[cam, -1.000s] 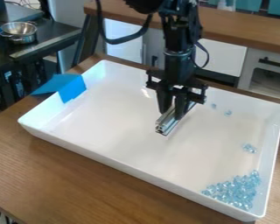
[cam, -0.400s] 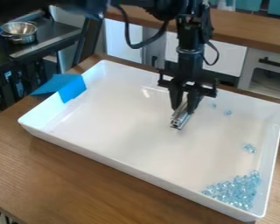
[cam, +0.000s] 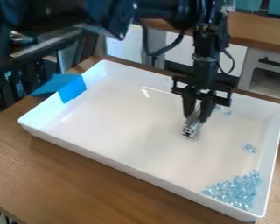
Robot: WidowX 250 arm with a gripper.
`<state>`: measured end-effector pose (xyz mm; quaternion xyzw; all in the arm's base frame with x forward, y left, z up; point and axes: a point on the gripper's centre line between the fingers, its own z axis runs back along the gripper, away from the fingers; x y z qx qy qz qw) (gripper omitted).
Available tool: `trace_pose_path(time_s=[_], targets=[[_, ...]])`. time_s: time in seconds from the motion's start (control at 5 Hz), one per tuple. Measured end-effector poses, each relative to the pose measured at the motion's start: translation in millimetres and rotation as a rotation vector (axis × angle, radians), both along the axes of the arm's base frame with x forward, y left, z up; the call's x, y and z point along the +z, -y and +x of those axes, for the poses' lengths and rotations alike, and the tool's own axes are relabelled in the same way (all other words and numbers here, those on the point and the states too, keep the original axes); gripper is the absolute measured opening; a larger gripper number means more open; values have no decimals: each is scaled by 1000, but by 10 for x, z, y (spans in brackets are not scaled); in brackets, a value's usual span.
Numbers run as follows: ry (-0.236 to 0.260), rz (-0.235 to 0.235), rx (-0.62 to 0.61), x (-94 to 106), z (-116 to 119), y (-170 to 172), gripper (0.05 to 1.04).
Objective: Sweep into pile
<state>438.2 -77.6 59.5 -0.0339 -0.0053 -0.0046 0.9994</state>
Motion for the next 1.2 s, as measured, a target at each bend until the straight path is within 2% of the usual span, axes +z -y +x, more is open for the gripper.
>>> trace_pose_path(time_s=[0.2, 0.6, 0.8, 1.0, 1.2], targets=[[-25, -6, -8, -20, 51, -11, 340], [-34, -34, -93, -1, 107, 122, 340], [-41, -34, -163, -99, -19, 442, 340], [-49, -37, -234, -113, -114, 689, 340], [-57, -51, -338, -80, -140, 712, 340]])
